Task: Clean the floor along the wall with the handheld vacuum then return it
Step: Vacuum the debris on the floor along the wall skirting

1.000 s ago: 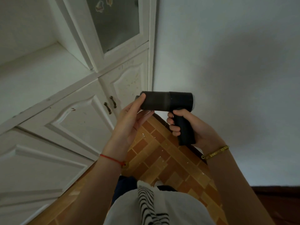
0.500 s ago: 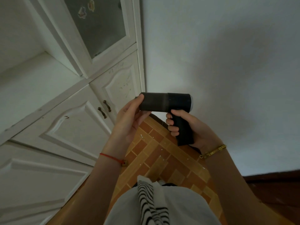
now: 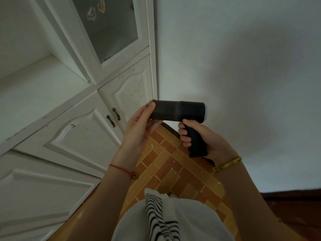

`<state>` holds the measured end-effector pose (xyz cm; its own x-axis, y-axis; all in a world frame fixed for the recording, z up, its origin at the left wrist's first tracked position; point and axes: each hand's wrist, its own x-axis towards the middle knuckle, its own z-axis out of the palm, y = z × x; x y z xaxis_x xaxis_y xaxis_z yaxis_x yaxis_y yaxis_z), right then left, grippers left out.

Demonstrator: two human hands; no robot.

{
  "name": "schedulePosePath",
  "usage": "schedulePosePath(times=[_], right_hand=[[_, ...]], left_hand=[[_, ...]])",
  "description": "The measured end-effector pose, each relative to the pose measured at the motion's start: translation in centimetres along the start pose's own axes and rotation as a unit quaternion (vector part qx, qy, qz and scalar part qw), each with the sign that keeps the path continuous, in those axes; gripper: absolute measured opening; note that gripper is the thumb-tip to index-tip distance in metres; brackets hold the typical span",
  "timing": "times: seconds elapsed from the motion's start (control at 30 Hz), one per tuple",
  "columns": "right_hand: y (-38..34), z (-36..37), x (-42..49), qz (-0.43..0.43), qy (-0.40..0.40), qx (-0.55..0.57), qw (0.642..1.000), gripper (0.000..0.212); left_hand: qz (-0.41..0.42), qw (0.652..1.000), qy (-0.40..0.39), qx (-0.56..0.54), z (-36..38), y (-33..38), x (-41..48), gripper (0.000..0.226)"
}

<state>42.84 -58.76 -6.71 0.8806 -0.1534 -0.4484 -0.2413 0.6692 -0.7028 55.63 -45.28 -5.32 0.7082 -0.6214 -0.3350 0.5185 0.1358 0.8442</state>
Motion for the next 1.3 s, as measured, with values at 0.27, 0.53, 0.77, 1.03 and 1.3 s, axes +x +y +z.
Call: schedulePosePath(times=[0.27,0.53,0.77,1.03,1.3], right_hand=[[-1.1,-0.8,0.4,0.004,-0.012,-0.005,1.0,0.017],[-1.7,-2.1,1.2,0.033,-0.014,-0.003,0.999,0.016],[-1.4,-3.3,2.6,0.043,-0.005,0.024,0.999,0.017],[-1.3,-4.9,4.3,0.061,0.015,0.033,0.997,0.015],[-0.6,-5.5,5.8,0.05,0.027,0.009,0.998,0.02]], left_hand=[[0.006,1.0,0.002,0.0,0.6,-0.2,1.0,0.04],[-0.009,1.0,0.013,-0.005,1.1,-0.7,1.9,0.039],[-0.025,1.0,0.014,0.0,1.2,-1.1,3.3,0.037],[-0.034,0.999,0.007,0.021,0.5,-3.0,6.0,0.041],[-0.056,0.998,0.018,0.009,-1.0,-4.0,7.4,0.042]])
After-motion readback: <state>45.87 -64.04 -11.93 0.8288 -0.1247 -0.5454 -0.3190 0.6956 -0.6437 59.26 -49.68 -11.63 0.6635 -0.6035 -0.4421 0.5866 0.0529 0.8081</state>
